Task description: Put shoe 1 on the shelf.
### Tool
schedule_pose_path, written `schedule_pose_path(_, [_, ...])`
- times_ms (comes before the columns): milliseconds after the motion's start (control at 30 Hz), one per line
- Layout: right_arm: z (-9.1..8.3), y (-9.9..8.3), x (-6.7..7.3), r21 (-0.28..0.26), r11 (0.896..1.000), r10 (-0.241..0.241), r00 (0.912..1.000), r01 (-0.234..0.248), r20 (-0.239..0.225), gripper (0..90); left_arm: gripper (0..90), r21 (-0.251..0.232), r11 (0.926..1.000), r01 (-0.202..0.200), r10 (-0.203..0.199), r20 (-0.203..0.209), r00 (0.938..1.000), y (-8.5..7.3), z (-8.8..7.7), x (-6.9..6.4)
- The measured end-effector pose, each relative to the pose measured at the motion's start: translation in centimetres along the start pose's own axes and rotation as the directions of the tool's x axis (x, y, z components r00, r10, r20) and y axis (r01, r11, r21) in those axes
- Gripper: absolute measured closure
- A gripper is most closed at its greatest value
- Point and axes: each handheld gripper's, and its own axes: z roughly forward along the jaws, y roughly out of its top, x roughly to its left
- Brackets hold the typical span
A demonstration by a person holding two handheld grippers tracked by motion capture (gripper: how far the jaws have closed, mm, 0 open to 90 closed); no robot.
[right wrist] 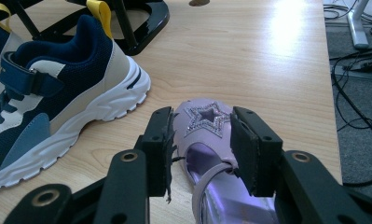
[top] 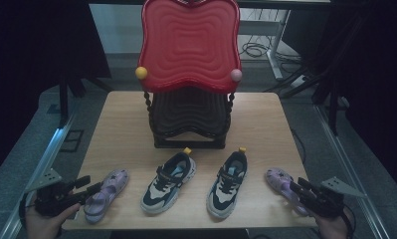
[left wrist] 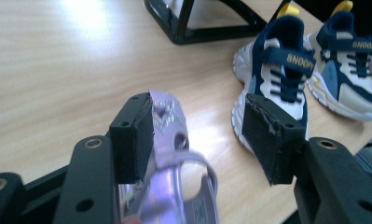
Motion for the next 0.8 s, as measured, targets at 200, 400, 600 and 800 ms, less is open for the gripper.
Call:
schedule_pose_path(200, [0.1,0.0,0.0,0.004,1.000,0.002,1.0000,-0.002,0.000,59.5,48.5,0.033,0.9995,-0.005,0.005,0.016,0.9999,-1.4,-0.2,-0.3])
schedule_pose_path(400, [0.2,-0.2,0.0,0.004,1.000,0.007,1.0000,-0.007,0.006,59.4,57.7,0.079,0.9968,-0.012,0.008,0.044,0.9990,-2.3,0.3,-0.4])
schedule_pose_path(600, [0.2,-0.2,0.0,0.001,1.000,0.010,0.9999,-0.010,0.012,59.4,60.1,0.132,0.9911,-0.017,0.012,0.043,0.9990,-3.1,1.1,-0.5])
schedule_pose_path(800, [0.4,-0.2,0.0,0.011,1.000,0.005,1.0000,-0.005,0.007,59.2,61.5,0.175,0.9842,-0.026,0.017,0.051,0.9986,-3.6,1.8,-0.6])
